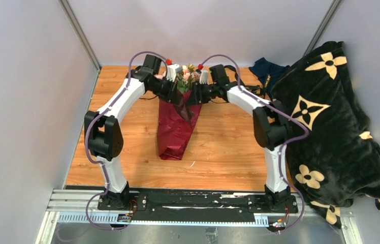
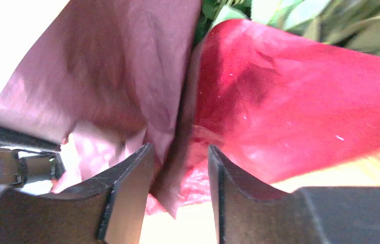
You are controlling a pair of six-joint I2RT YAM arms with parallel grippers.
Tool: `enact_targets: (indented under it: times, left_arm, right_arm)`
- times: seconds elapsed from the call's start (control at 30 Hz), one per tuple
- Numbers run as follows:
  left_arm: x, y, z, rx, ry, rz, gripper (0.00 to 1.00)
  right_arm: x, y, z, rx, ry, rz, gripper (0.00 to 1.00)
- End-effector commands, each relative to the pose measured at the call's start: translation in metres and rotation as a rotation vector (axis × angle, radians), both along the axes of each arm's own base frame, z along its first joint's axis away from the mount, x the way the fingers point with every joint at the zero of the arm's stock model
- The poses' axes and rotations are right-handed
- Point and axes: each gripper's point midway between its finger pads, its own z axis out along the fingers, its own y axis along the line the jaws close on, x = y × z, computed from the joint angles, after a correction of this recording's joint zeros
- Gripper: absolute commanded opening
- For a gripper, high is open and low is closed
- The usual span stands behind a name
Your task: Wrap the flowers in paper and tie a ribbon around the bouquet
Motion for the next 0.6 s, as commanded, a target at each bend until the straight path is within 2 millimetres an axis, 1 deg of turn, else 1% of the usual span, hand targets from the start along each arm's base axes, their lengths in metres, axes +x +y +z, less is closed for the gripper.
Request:
enact_targets:
  times: [0.0, 0.03, 0.1, 0.13, 0.17, 0.23, 0.3, 0.37, 0.43, 0.5, 0.53, 0.57]
  left_arm:
    - [0.022, -0.019, 0.008, 0.035, -0.094, -0.045, 0.0]
    - [0.025, -0.027, 0.007, 0.032, -0.095, -0.054, 0.0]
    - [0.031, -0.042, 0.006, 0.027, -0.102, -0.078, 0.0]
    - [0.032, -0.052, 0.005, 0.025, -0.107, -0.095, 0.0]
    - [0.034, -0.06, 0.007, 0.022, -0.119, -0.11, 0.0]
    - [0.038, -0.074, 0.006, 0.028, -0.139, -0.132, 0.0]
    - [0.041, -0.085, 0.004, 0.037, -0.153, -0.145, 0.0]
    - [0.042, -0.095, 0.0, 0.039, -0.157, -0.161, 0.0]
    - [0.043, -0.101, -0.006, 0.046, -0.152, -0.163, 0.0]
    - [0.044, -0.106, -0.016, 0.059, -0.143, -0.163, 0.0]
    - [0.044, -0.109, -0.02, 0.063, -0.14, -0.165, 0.0]
    - [0.044, -0.111, -0.026, 0.067, -0.131, -0.163, 0.0]
  right_arm:
    - [0.01, -0.047, 0.047, -0.041, -0.178, -0.147, 0.51]
    - [0.006, -0.056, 0.053, -0.062, -0.224, -0.163, 0.53]
    - [-0.003, -0.067, 0.052, -0.088, -0.268, -0.178, 0.53]
    - [-0.009, -0.07, 0.045, -0.089, -0.274, -0.177, 0.53]
    - [-0.012, -0.071, 0.05, -0.078, -0.293, -0.178, 0.54]
    - [-0.021, -0.073, 0.046, -0.052, -0.316, -0.182, 0.54]
    - [-0.027, -0.074, 0.05, -0.003, -0.347, -0.198, 0.54]
    - [-0.034, -0.071, 0.059, 0.075, -0.369, -0.212, 0.54]
    - [-0.042, -0.066, 0.064, 0.145, -0.366, -0.222, 0.54]
    - [-0.045, -0.065, 0.061, 0.176, -0.338, -0.264, 0.54]
    - [-0.047, -0.064, 0.054, 0.181, -0.315, -0.287, 0.54]
    - [-0.046, -0.063, 0.051, 0.191, -0.305, -0.303, 0.54]
